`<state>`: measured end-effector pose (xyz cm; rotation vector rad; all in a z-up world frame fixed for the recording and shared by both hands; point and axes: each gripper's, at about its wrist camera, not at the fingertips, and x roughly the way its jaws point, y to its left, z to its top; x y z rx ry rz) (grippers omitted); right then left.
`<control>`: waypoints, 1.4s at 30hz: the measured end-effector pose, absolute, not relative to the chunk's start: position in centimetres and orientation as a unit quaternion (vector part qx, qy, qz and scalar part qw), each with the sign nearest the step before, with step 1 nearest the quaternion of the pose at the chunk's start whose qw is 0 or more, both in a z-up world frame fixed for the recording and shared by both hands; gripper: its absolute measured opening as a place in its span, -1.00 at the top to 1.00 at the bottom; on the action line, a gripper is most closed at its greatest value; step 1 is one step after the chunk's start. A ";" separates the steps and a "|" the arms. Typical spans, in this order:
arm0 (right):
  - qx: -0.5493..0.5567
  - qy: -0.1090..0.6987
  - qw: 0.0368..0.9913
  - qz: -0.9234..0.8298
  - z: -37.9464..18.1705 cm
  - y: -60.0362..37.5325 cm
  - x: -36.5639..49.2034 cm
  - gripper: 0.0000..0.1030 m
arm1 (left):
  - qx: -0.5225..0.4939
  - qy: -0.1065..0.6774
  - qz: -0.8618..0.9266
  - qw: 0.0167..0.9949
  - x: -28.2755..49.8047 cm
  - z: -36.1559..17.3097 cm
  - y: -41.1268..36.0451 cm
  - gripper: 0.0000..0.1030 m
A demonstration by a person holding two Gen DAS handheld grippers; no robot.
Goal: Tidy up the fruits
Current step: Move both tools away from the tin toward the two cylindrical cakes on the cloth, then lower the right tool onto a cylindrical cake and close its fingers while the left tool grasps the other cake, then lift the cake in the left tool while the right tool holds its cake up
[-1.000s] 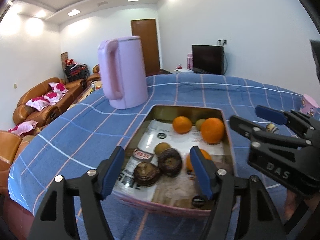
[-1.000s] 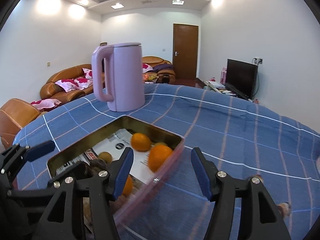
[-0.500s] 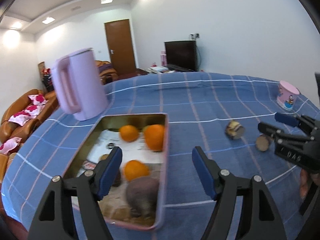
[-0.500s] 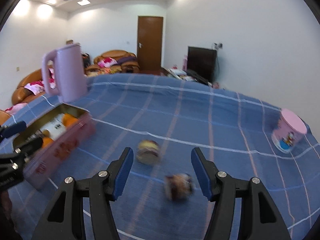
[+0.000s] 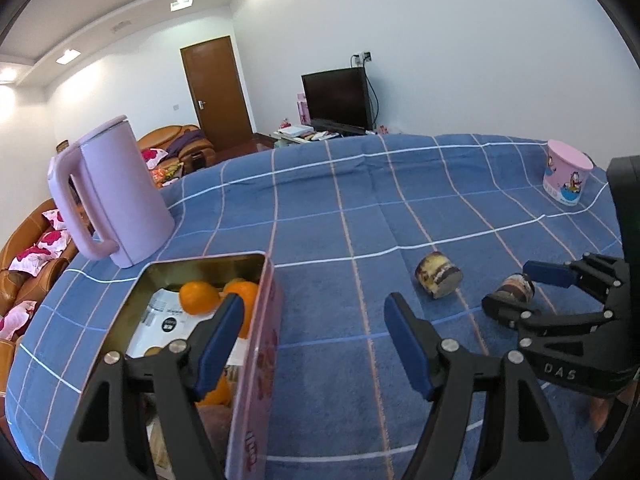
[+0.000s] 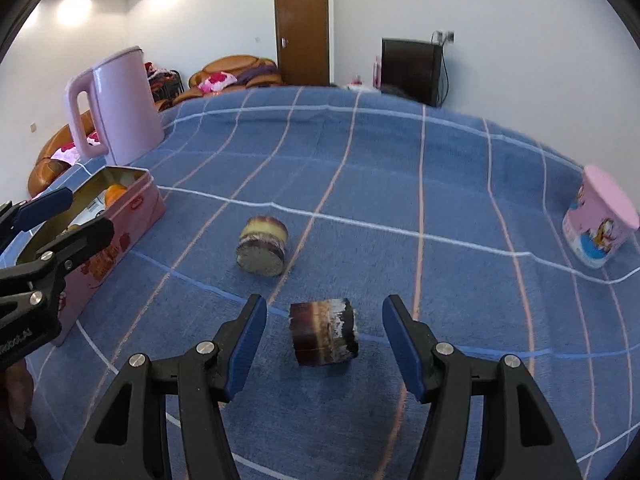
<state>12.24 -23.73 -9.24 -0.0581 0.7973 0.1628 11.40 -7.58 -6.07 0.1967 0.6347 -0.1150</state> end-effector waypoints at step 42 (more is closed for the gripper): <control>0.031 0.324 0.945 -0.007 -7.2 -28.9 11.8 0.36 | 0.055 0.424 -0.173 0.887 18.3 -10.7 -15.4 0.15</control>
